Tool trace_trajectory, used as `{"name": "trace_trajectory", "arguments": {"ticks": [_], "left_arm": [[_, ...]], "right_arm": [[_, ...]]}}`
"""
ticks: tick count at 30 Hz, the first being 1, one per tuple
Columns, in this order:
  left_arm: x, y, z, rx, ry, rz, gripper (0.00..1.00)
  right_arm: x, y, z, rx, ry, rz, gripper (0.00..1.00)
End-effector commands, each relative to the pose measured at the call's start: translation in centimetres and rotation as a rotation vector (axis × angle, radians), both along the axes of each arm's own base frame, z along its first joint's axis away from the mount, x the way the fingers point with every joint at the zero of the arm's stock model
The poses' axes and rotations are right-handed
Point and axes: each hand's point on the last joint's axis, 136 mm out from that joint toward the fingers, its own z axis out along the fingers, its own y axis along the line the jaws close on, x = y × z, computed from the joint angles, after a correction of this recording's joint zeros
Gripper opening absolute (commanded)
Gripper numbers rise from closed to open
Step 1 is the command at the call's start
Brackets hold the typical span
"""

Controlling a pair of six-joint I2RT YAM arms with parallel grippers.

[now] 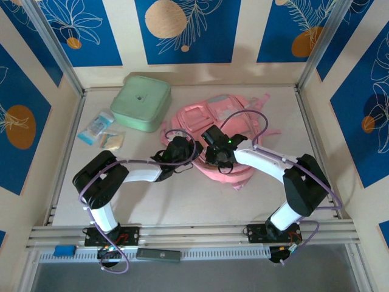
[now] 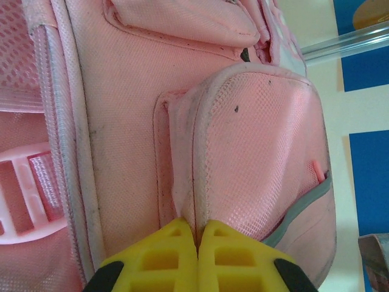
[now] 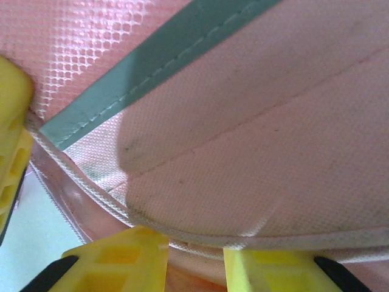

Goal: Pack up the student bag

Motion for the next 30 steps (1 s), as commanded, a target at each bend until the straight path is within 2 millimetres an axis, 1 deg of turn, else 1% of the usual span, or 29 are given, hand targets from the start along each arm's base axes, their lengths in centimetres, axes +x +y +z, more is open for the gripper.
{"name": "trace_trajectory", "arguments": {"ticks": [1, 2, 4, 6, 8, 10, 12, 14, 18, 22, 24, 25, 27, 28, 30], "left_arm": [[0.9, 0.0, 2.1, -0.007, -0.070, 0.010, 0.00], [0.9, -0.1, 2.0, -0.003, -0.067, 0.008, 0.00], [1.0, -0.2, 2.3, -0.014, -0.070, 0.007, 0.00], [1.0, -0.2, 2.4, -0.013, -0.072, 0.008, 0.00], [1.0, -0.1, 2.4, -0.006, -0.073, 0.008, 0.00], [1.0, -0.2, 2.3, -0.004, -0.071, 0.006, 0.00], [1.0, -0.2, 2.4, -0.005, -0.074, 0.003, 0.00], [1.1, -0.1, 2.3, -0.003, -0.072, 0.010, 0.00], [1.5, 0.3, 2.0, -0.001, -0.065, 0.007, 0.00], [2.3, 1.4, 1.9, -0.004, -0.059, 0.014, 0.00], [2.6, 2.1, 1.9, 0.006, -0.058, 0.024, 0.00], [2.7, 2.3, 2.0, 0.011, -0.066, 0.019, 0.00], [3.0, 2.5, 1.8, 0.013, -0.057, 0.010, 0.00], [3.1, 2.6, 1.7, 0.006, -0.053, 0.014, 0.00], [3.1, 2.2, 2.0, -0.020, -0.065, 0.005, 0.00]], "right_arm": [[0.4, -1.8, 0.2, -0.053, -0.017, -0.123, 0.36], [0.5, -1.3, 0.2, -0.027, -0.021, -0.126, 0.39], [0.6, -0.7, 0.0, -0.010, -0.022, -0.140, 0.40], [0.9, -0.9, -0.2, -0.049, -0.031, -0.164, 0.39], [1.2, -1.6, -0.3, -0.102, -0.054, -0.200, 0.33], [1.4, -1.8, -0.3, -0.098, -0.079, -0.215, 0.31], [1.7, -1.5, -0.1, -0.069, -0.108, -0.202, 0.28], [1.8, -1.6, 0.4, -0.066, -0.122, -0.192, 0.24], [1.4, -2.1, 1.1, -0.078, -0.114, -0.112, 0.12], [0.2, -3.0, 1.4, -0.080, -0.099, -0.021, 0.04], [-0.5, -3.9, 1.3, -0.104, -0.074, 0.011, 0.02], [-0.7, -4.4, 1.4, -0.129, -0.074, 0.037, 0.01], [-0.8, -5.7, 1.5, -0.186, -0.088, 0.034, 0.01], [-0.6, -5.5, 1.4, -0.164, -0.097, 0.051, 0.01], [-0.7, -3.6, 1.4, -0.050, -0.084, 0.083, 0.02]]}}
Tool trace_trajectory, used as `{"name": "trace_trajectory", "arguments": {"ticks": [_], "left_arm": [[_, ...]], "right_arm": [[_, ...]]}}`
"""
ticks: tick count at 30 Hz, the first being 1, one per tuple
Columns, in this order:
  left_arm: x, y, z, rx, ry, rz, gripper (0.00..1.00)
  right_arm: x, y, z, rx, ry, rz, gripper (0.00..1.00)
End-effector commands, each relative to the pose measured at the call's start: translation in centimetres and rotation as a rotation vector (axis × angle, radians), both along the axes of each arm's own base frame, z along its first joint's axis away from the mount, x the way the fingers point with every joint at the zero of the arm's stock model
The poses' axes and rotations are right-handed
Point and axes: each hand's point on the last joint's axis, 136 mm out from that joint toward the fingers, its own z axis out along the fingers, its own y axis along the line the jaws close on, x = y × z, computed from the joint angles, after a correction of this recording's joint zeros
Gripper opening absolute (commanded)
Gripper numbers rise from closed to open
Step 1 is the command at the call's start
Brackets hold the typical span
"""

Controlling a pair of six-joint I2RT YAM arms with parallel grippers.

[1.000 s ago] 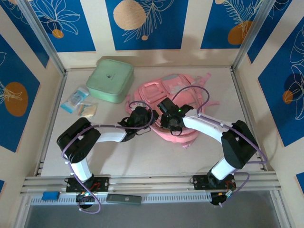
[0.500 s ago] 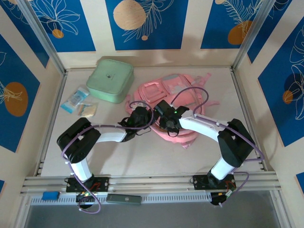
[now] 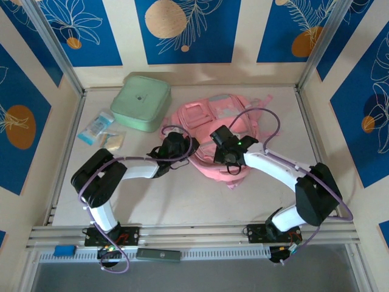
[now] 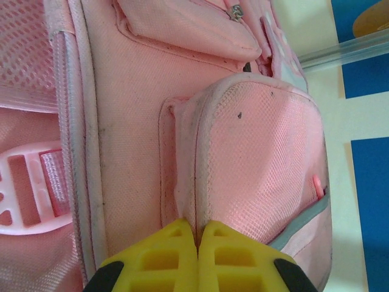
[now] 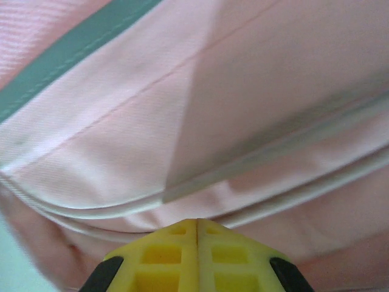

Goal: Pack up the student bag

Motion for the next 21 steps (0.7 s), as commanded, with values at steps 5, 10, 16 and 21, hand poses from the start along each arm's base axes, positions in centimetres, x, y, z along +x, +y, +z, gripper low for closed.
{"name": "trace_trajectory", "arguments": {"ticks": [5, 10, 16, 21], "left_arm": [[0.6, -1.4, 2.6, -0.067, -0.042, -0.032, 0.00], [-0.7, -3.6, 4.2, -0.156, -0.021, -0.091, 0.00], [-2.2, -5.9, 5.0, -0.217, 0.006, -0.123, 0.00], [-2.7, -6.9, 6.2, -0.255, -0.007, -0.130, 0.00]], "right_arm": [[-0.7, 3.4, -0.1, 0.109, 0.038, 0.014, 0.16], [1.0, 4.3, -0.1, 0.205, 0.002, 0.030, 0.21], [1.1, 3.5, 1.4, 0.242, -0.044, -0.051, 0.36], [0.5, 1.4, 0.5, 0.164, -0.050, -0.198, 0.41]]}}
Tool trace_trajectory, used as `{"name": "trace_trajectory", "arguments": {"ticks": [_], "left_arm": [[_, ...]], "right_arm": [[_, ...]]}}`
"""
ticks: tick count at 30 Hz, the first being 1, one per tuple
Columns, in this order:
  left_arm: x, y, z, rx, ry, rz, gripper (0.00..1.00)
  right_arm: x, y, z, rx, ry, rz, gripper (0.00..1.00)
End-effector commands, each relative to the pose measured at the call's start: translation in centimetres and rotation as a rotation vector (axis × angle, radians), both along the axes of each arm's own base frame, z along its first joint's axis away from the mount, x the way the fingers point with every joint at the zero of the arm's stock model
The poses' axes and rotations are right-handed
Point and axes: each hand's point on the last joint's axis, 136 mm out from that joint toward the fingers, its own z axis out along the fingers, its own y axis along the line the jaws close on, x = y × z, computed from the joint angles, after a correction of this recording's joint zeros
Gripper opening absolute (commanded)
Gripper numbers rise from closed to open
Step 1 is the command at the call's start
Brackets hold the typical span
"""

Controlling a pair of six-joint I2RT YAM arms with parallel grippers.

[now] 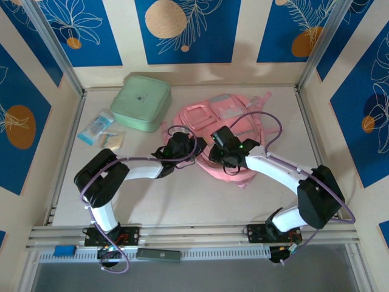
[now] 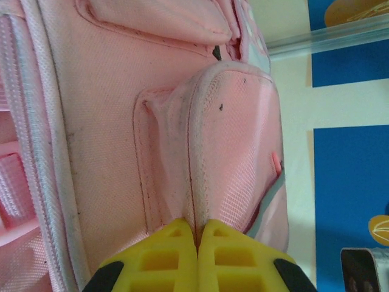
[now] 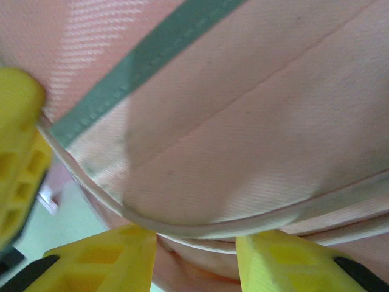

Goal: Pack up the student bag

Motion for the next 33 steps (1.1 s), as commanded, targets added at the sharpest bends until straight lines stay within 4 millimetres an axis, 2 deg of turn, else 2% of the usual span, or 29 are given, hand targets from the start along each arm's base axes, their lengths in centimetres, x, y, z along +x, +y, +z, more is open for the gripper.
{"name": "trace_trajectory", "arguments": {"ticks": [1, 5, 9, 16, 21, 25, 29, 33], "left_arm": [[-0.5, -2.7, 4.5, -0.115, -0.069, -0.064, 0.00], [-1.1, -3.3, 5.3, -0.118, -0.082, -0.076, 0.00], [-1.2, -3.1, 5.5, -0.089, -0.088, -0.067, 0.00], [-0.8, -2.3, 5.0, -0.043, -0.098, -0.042, 0.00], [-0.7, -1.9, 4.8, -0.031, -0.100, -0.037, 0.00], [-0.4, -1.8, 4.7, -0.035, -0.098, -0.031, 0.00], [-0.4, -1.8, 4.7, -0.028, -0.098, -0.033, 0.00], [-0.4, -1.8, 4.8, -0.031, -0.099, -0.031, 0.00]], "right_arm": [[-0.1, -1.8, 0.0, -0.035, -0.023, -0.137, 0.41], [0.8, -2.6, 0.1, -0.117, -0.101, -0.177, 0.40], [1.4, -3.4, -0.1, -0.201, -0.115, -0.207, 0.40], [-0.4, -5.2, -0.7, -0.248, -0.084, -0.177, 0.29], [-1.1, -6.6, -0.3, -0.275, -0.079, -0.148, 0.27], [-0.3, -5.5, -1.1, -0.186, -0.046, -0.122, 0.24], [0.6, -4.6, -0.9, -0.151, -0.079, -0.104, 0.24], [1.4, -4.0, -0.9, -0.134, -0.124, -0.077, 0.16]]}}
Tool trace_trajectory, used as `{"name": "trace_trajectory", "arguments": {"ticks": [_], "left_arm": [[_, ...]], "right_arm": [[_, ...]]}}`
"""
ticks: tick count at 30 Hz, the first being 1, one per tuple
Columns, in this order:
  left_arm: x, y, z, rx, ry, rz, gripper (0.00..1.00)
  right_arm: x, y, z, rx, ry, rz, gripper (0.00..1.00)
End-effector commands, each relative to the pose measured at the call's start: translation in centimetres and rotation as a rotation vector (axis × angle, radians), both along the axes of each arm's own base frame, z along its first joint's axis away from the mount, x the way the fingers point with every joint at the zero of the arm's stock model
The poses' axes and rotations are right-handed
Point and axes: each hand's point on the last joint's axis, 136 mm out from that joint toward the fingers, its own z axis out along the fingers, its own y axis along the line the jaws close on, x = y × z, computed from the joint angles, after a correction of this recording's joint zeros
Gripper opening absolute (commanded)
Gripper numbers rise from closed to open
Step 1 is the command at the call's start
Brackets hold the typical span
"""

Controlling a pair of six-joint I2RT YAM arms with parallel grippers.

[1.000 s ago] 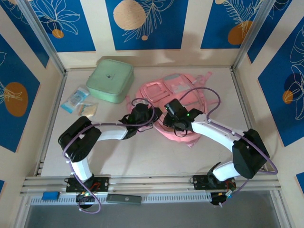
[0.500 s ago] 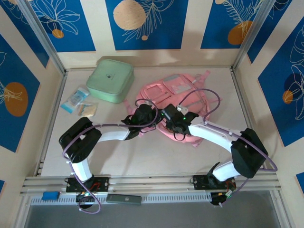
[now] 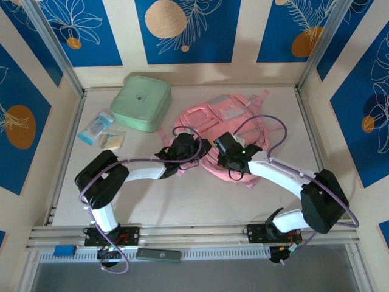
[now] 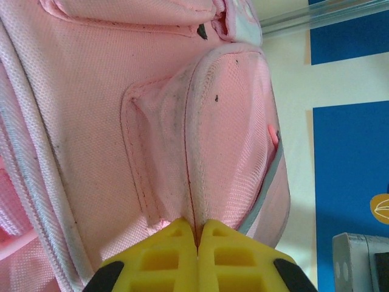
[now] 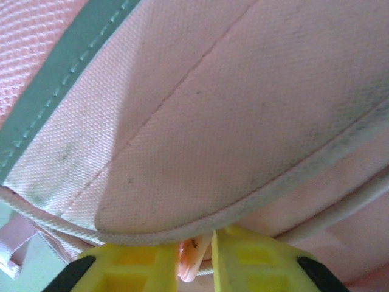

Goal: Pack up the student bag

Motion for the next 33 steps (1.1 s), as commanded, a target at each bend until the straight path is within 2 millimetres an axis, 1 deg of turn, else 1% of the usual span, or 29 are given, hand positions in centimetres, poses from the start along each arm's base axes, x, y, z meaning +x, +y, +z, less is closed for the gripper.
{"name": "trace_trajectory", "arguments": {"ticks": [1, 3, 5, 7, 10, 12, 14, 16, 17, 19, 21, 23, 25, 27, 29, 30, 32, 33], "left_arm": [[0.8, -0.3, 4.4, -0.062, -0.091, 0.004, 0.00], [0.8, -0.3, 4.3, -0.057, -0.090, 0.002, 0.00], [1.0, 0.1, 4.1, -0.041, -0.090, 0.006, 0.00], [1.5, 1.0, 3.9, -0.031, -0.092, 0.023, 0.00], [2.3, 2.3, 3.9, -0.031, -0.083, 0.022, 0.00], [2.8, 2.8, 4.4, -0.065, -0.091, 0.012, 0.00], [3.5, 4.0, 4.4, -0.042, -0.095, 0.023, 0.00], [4.1, 5.6, 3.7, 0.046, -0.101, 0.044, 0.00], [4.6, 6.5, 3.6, 0.089, -0.103, 0.058, 0.00], [5.5, 8.0, 3.3, 0.141, -0.112, 0.071, 0.00], [6.7, 9.4, 3.4, 0.158, -0.120, 0.079, 0.00], [7.3, 9.6, 4.1, 0.163, -0.148, 0.045, 0.00], [7.4, 9.5, 4.7, 0.204, -0.169, 0.000, 0.00], [6.8, 9.6, 4.9, 0.233, -0.169, -0.029, 0.14], [6.0, 10.2, 5.1, 0.221, -0.173, -0.016, 0.29], [5.5, 10.7, 5.4, 0.211, -0.175, 0.000, 0.32], [4.4, 11.8, 5.1, 0.188, -0.139, 0.040, 0.36], [3.7, 11.8, 5.2, 0.160, -0.123, 0.048, 0.40]], "right_arm": [[2.0, -0.3, 0.6, -0.012, -0.089, -0.012, 0.14], [1.9, -0.8, 1.3, -0.053, -0.106, -0.014, 0.08], [1.6, -1.4, 1.9, -0.088, -0.117, -0.008, 0.07], [1.1, -1.6, 2.2, -0.095, -0.100, 0.026, 0.07], [0.0, -1.7, 2.0, -0.092, -0.061, 0.102, 0.02], [-1.0, -2.2, 2.0, -0.103, -0.040, 0.125, 0.00], [-1.7, -3.0, 1.9, -0.119, -0.028, 0.130, 0.00], [-2.1, -4.2, 1.8, -0.118, -0.013, 0.108, 0.00], [-2.1, -4.4, 1.8, -0.082, -0.004, 0.104, 0.00], [-1.9, -3.4, 2.1, -0.003, -0.007, 0.142, 0.00], [-2.0, -1.7, 2.8, 0.001, -0.043, 0.210, 0.00], [-2.0, 0.6, 3.0, 0.026, -0.060, 0.279, 0.00], [-2.0, 3.0, 2.8, 0.083, -0.040, 0.314, 0.00], [-1.5, 4.9, 2.6, 0.102, -0.025, 0.325, 0.00], [-0.9, 5.8, 2.5, 0.096, -0.014, 0.322, 0.00], [-0.6, 6.1, 2.4, 0.092, -0.004, 0.318, 0.00], [-0.6, 6.8, 2.3, 0.097, -0.003, 0.331, 0.00], [-0.7, 7.3, 2.2, 0.104, -0.003, 0.346, 0.00]]}}
